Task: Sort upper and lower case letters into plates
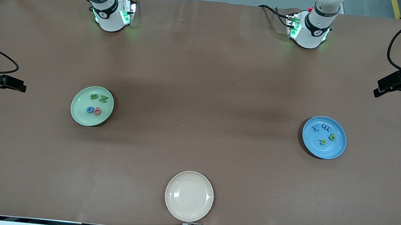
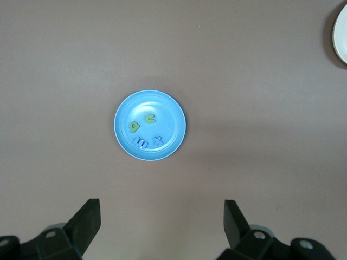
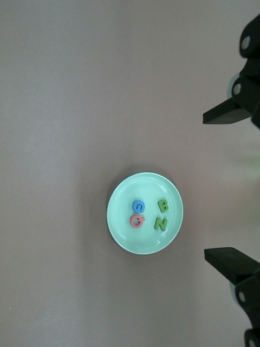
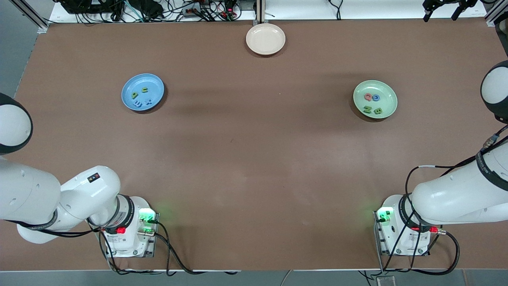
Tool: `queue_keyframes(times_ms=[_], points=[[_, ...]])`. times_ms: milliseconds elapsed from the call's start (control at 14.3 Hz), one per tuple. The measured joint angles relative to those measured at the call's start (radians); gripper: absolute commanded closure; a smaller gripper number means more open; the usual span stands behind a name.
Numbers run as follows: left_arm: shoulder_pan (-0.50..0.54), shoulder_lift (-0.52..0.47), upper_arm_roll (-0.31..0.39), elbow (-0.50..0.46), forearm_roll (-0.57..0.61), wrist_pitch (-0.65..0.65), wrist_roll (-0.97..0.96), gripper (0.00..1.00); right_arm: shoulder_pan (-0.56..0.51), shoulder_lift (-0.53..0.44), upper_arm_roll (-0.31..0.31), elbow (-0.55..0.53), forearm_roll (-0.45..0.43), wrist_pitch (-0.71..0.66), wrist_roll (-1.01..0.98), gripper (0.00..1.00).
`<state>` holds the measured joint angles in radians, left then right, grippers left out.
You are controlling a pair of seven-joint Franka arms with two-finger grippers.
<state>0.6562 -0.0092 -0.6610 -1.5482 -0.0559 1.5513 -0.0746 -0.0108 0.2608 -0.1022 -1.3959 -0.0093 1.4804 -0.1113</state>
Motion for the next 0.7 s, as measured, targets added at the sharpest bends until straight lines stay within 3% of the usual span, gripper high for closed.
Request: queue_keyframes(times_ms=[699], points=[[0.003,0.001,0.008,-0.001,0.0,0.0,0.0,0.0,-0.01,-0.179,-0.001,-0.1,0.004,-0.019,0.0,0.0]])
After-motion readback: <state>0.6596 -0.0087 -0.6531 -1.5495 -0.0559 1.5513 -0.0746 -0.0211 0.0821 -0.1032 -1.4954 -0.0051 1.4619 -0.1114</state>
